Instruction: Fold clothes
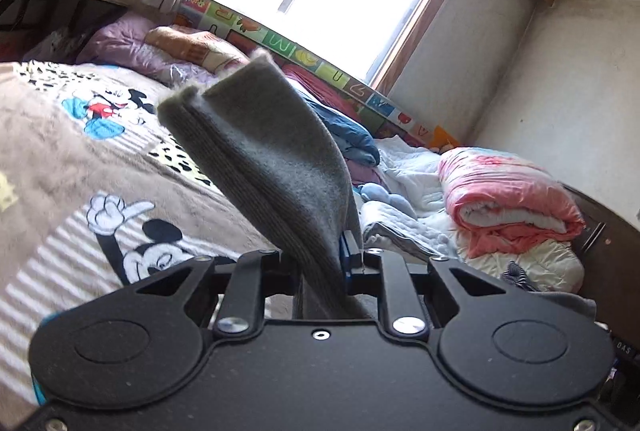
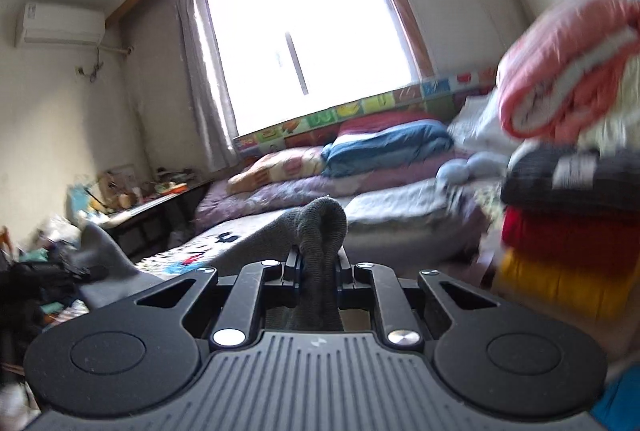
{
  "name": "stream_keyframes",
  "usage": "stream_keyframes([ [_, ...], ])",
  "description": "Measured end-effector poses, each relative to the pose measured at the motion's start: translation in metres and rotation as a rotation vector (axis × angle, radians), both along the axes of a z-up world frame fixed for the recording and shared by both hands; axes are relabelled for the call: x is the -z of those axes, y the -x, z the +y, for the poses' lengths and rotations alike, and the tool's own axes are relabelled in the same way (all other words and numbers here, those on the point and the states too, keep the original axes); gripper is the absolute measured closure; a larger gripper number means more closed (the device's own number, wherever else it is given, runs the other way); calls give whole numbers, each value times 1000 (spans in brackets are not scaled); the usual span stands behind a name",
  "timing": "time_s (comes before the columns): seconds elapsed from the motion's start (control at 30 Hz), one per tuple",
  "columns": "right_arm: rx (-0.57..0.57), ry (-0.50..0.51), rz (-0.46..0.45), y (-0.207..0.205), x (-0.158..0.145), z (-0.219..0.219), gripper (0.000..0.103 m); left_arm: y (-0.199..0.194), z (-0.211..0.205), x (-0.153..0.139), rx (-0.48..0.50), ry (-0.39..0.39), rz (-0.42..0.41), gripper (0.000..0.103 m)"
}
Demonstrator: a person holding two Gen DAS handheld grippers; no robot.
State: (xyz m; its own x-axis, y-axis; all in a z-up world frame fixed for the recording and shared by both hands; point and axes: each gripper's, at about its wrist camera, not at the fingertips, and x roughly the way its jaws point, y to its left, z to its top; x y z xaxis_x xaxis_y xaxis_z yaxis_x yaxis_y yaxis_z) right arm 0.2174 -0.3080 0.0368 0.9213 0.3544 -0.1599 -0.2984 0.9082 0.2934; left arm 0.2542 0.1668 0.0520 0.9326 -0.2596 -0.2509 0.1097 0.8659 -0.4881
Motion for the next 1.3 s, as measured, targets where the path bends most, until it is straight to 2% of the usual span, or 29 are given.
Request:
stream_keyframes([
  [0.13,1,32,72,-25,18,3,86,2,1,24,0,3,61,86],
  [0.33,-53,-81,269,-8,82,0,86,36,14,78,-25,31,180,85],
  [0.4,-49,-88,317,-2,100,1,86,45,16,91,-39,30,196,78],
  [0.47,-43,-110,353,0,115,0,86,47,17,95,-62,15,211,62],
  [0.5,-38,-120,362,-1,120,0,86,48,19,96,-83,9,213,59],
  [0.6,-31,-127,364,-4,115,-3,86,47,33,99,-132,28,212,54],
  [0.87,-26,-127,383,-3,121,-10,86,48,61,121,-185,142,215,54],
  [0.93,-22,-134,400,1,129,-13,86,49,62,127,-181,159,210,57],
  [0.97,-20,-136,409,2,134,-15,86,49,62,130,-175,161,208,72],
  [1.0,-18,-138,419,4,138,-16,86,50,62,133,-169,162,206,76],
  [1.07,-14,-155,428,8,146,-20,86,44,59,132,-145,141,201,93],
  [1.17,6,-172,389,14,146,-22,86,39,54,117,-107,96,138,95],
  [1.27,28,-188,345,20,145,-23,86,34,55,111,-106,95,105,95],
  [1.3,37,-187,344,20,147,-23,86,31,57,117,-111,90,126,95],
])
